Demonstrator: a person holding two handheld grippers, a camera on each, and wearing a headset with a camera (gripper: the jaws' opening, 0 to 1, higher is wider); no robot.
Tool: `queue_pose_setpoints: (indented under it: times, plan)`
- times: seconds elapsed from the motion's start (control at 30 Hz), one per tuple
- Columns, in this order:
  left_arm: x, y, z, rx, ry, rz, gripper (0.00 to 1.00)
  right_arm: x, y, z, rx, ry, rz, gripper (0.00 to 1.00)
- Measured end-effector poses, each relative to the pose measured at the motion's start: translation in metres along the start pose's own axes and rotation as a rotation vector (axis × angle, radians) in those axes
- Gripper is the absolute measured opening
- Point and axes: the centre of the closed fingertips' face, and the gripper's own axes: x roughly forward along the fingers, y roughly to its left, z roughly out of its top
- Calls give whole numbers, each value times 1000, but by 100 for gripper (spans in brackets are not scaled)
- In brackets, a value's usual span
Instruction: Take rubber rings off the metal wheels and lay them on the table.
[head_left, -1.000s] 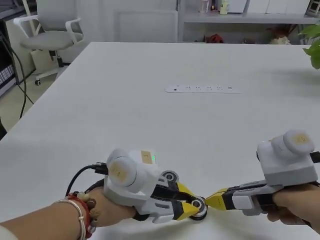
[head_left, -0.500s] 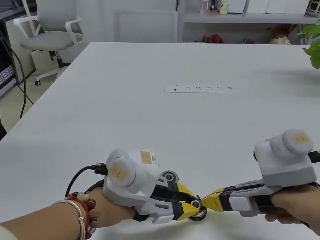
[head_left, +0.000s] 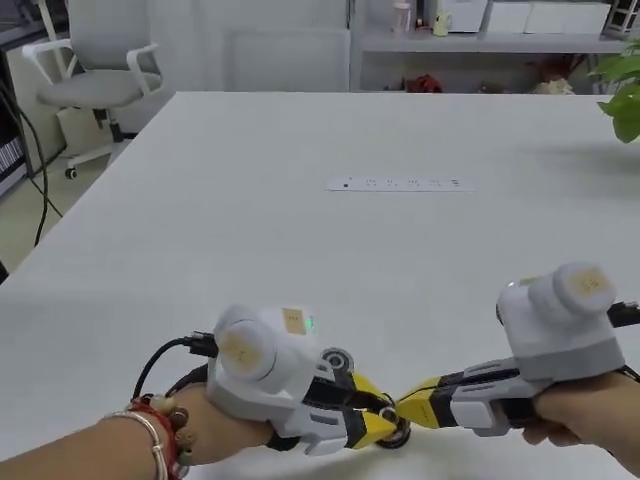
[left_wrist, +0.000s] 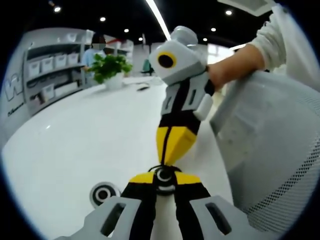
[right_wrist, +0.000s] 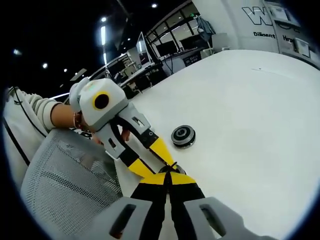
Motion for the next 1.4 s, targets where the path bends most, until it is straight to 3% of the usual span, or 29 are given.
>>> queue_pose_setpoints:
  times: [0.1, 0.17, 0.5, 0.73, 0.87, 0.97, 1.0, 1.03, 1.07, 1.1, 1.17, 1.3, 1.4]
  plan:
    - [0, 0, 0, -3, 33, 3, 14, -1, -2, 0, -7, 4, -10, 0]
    - [0, -1, 1, -35, 57, -2, 16, -1, -3, 0, -10, 8, -17, 0]
    - [-1, -8, 1, -3, 78, -17, 25, -4, -5, 1, 13, 5, -18, 0]
    - [-7, -10, 8, 11, 90, -23, 29, -7, -3, 6, 14, -8, -15, 0]
    - [-9, -12, 15, 23, 89, -23, 33, -10, -3, 9, 16, -16, -21, 0]
    - [-13, -12, 20, 39, 82, -14, 38, -15, -3, 18, 27, -52, -24, 0]
    - [-16, -11, 23, 33, 70, 1, 41, -16, -4, 21, 34, -64, -24, 0]
    - [-19, -7, 28, -20, 35, 48, 43, -19, -4, 25, 42, -81, -25, 0]
    - [-22, -11, 27, -2, 42, 17, 45, -20, -4, 27, 47, -94, -25, 0]
    - [-26, -12, 24, 51, 77, 5, 45, -22, -5, 30, 56, -104, -26, 0]
    - [-30, 0, 24, 137, 111, 72, 44, -24, -6, 32, 63, -118, -29, 0]
    - [-35, -3, 35, 93, 78, 58, 51, -26, -2, 36, 70, -137, -30, 0]
    - [-39, -7, 40, 104, 70, 50, 53, -27, 0, 39, 71, -148, -30, 0]
